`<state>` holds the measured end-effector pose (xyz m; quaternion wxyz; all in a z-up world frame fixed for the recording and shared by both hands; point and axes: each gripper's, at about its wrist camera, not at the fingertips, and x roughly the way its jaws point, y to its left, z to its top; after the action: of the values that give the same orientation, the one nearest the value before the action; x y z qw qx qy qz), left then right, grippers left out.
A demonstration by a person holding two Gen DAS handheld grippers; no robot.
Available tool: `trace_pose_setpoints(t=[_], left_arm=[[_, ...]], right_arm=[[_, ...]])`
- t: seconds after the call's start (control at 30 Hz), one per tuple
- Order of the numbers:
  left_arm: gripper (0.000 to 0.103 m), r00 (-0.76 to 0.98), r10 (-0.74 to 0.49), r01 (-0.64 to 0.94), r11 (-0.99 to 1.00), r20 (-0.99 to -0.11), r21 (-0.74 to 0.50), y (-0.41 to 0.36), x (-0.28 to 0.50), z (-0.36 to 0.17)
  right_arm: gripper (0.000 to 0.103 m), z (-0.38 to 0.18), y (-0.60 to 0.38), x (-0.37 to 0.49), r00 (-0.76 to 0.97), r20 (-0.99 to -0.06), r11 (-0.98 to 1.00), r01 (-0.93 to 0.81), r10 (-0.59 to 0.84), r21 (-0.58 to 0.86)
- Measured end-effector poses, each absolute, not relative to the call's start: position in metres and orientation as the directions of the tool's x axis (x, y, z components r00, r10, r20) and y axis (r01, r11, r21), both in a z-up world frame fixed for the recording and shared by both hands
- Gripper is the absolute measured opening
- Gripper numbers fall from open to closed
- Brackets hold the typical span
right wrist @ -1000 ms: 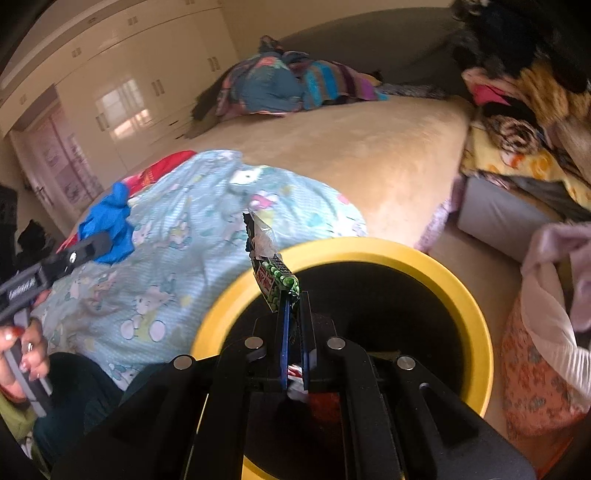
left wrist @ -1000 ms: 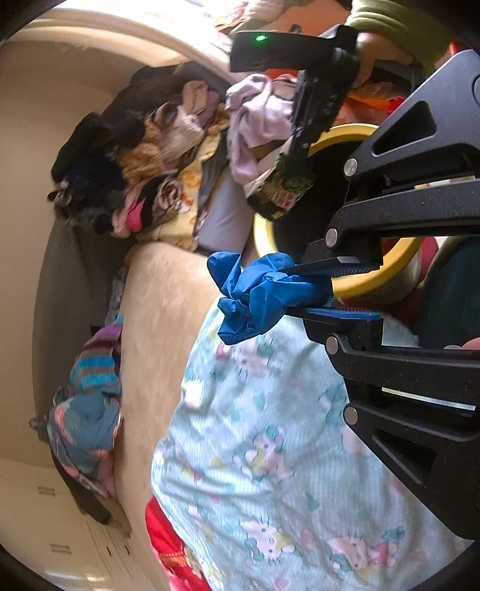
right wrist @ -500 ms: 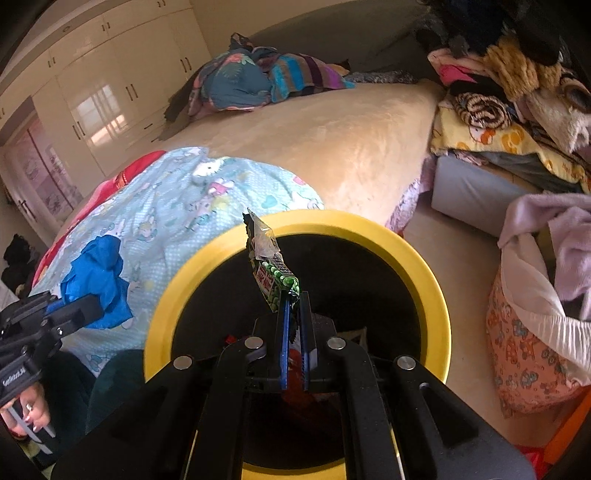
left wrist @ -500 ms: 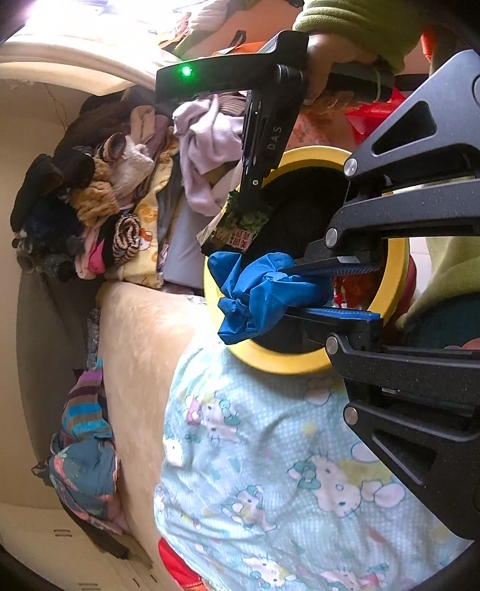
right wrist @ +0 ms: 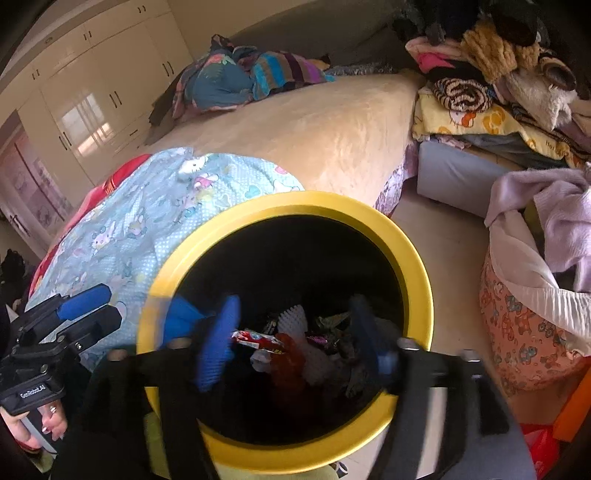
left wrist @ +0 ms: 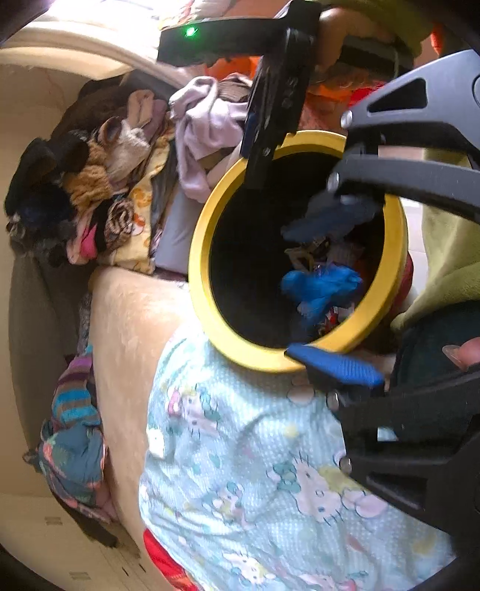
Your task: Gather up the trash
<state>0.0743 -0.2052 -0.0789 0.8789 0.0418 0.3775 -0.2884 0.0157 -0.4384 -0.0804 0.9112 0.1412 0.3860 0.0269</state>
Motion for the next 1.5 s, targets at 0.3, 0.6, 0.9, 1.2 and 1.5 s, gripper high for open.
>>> trace_pose_setpoints(t=[0.3, 0.6, 0.9, 1.2, 1.5], left_arm=[[0.092, 0.699, -0.356, 0.397, 0.915, -0.62, -0.076, -0.15, 0.05, -0.046], [0.092, 0.814, -0.239, 0.232, 0.969, -0.529, -0.08, -0.084, 0.014, -0.017], [0.092, 0.874, -0.16, 0.142, 0.987, -0.458, -0.074, -0.038, -0.026, -0.014], [0.092, 0.888, -0.147, 0.109, 0.988, -0.436, -0.111, -0.024, -0.038, -0.022], [0.092, 0.893, -0.14, 0.088, 0.986, -0.429, -0.138, -0.015, -0.041, -0.023]], right_arm=[[0.096, -0.041, -0.388, -0.011, 0.796, -0.588, 0.975, -0.011, 0.143, 0.222], [0.097, -0.014, -0.325, -0.044, 0.888, -0.41, 0.974, -0.152, 0.209, 0.166], [0.097, 0.007, -0.28, -0.075, 0.941, -0.24, 0.971, -0.234, 0.239, 0.048], [0.097, 0.003, -0.277, -0.077, 0.943, -0.251, 0.976, -0.212, 0.216, 0.044], [0.097, 0.001, -0.274, -0.076, 0.943, -0.259, 0.977, -0.208, 0.21, 0.037]])
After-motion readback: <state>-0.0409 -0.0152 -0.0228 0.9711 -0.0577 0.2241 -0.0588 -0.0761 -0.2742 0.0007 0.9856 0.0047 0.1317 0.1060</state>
